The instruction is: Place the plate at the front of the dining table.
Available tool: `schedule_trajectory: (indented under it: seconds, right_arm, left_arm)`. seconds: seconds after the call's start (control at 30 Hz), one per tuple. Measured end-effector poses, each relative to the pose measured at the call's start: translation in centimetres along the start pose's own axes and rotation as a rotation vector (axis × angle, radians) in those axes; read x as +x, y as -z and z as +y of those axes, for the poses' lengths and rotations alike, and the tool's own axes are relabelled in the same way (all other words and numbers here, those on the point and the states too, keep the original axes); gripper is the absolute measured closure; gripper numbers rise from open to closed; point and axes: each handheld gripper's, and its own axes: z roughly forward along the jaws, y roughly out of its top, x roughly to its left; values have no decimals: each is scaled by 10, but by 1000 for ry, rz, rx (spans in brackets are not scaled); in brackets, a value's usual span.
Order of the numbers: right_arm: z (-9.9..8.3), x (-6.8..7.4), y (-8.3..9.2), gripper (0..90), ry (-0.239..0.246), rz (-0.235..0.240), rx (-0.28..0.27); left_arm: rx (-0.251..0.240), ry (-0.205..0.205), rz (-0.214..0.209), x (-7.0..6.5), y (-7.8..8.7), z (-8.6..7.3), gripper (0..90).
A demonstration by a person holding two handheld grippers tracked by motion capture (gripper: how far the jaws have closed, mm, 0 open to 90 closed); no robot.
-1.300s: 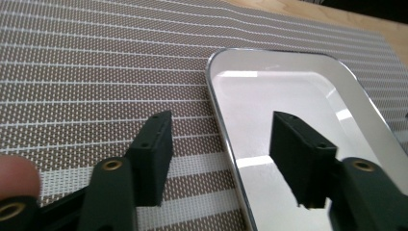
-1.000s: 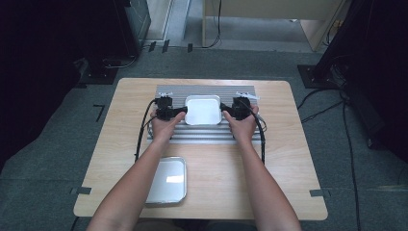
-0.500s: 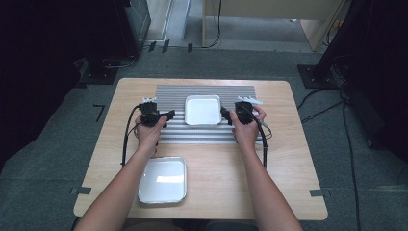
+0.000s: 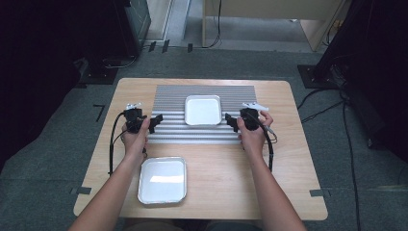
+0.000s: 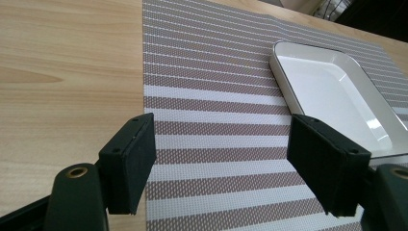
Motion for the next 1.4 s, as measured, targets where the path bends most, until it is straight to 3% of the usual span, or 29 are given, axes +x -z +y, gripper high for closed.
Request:
schedule_trajectory:
  seconds: [0.17,0.57,0.8,1.1,1.4]
  right_arm:
    - [-7,-3,11,250,45,-4,3]
    - [-16,-12,28,242,93,-2,20]
    - [-26,-15,38,243,129,-5,31]
    - [-34,-16,58,248,135,2,11]
    - [-43,-27,81,251,143,-6,-4]
  left_arm:
    - [-16,-57,-6,2,10,-9,249]
    - [-2,-89,13,20,34,-30,248]
    - [-16,-91,24,31,47,-45,247]
    - [-38,-94,13,40,63,-54,233]
    - [-37,-105,34,53,79,-67,228]
